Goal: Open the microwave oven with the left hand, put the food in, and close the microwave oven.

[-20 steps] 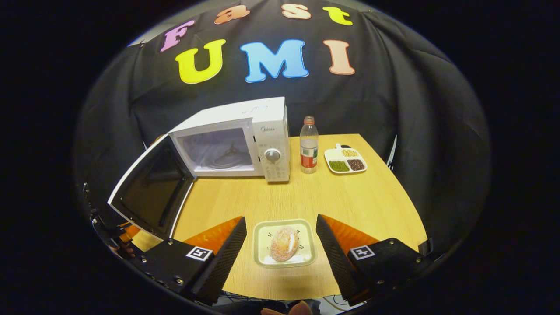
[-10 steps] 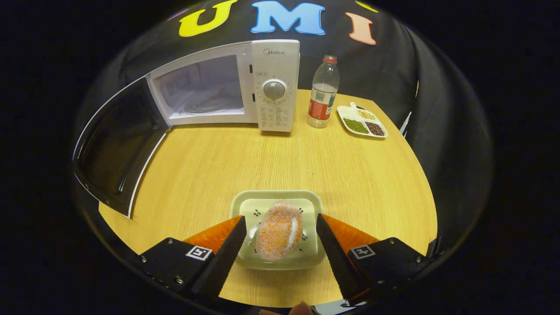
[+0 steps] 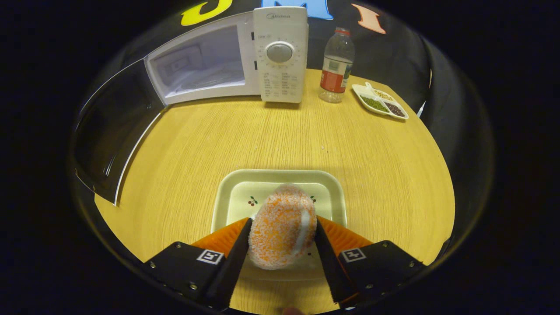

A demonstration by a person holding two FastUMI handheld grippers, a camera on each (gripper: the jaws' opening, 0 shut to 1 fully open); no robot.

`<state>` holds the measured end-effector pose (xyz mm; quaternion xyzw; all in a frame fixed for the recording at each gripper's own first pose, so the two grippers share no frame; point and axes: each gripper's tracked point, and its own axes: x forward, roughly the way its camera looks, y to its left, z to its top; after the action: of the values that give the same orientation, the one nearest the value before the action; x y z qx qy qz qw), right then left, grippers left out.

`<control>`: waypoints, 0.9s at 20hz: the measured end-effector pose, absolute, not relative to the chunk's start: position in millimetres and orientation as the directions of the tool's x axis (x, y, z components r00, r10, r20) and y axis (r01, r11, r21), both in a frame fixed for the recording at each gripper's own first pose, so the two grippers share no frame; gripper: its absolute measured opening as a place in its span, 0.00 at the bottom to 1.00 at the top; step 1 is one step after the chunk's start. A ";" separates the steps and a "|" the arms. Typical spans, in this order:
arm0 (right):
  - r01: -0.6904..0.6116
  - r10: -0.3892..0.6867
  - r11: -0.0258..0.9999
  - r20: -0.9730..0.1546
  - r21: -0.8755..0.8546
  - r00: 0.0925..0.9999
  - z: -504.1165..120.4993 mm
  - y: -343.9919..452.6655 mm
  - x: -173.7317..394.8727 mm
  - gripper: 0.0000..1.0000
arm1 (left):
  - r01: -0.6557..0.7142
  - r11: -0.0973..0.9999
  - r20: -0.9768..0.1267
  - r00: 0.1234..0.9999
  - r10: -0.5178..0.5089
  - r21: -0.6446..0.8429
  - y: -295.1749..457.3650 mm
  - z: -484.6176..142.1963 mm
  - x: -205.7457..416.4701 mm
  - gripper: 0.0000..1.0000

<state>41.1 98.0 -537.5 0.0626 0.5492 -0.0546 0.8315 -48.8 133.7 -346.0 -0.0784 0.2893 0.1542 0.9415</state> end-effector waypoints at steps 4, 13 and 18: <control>0.156 0.041 0.982 -0.920 0.110 0.391 -532.6 101.7 41.3 0.68 | -0.297 0.954 -0.564 0.796 0.220 -0.047 106.1 -335.9 -59.4 0.91; 0.213 0.056 0.955 -0.830 0.207 0.555 -440.3 138.6 70.2 0.57 | -0.129 0.990 -0.498 0.863 0.081 -0.062 148.3 -319.1 -46.4 0.87; 0.157 0.103 0.951 -0.747 0.268 0.656 -371.3 179.9 88.4 0.57 | -0.178 0.958 -0.432 0.899 0.065 -0.226 216.0 -292.8 7.8 0.92</control>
<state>88.4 179.9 -371.3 0.1565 0.4143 -0.0150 0.8965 7.8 216.0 -292.8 -0.1313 0.2152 0.0630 0.9657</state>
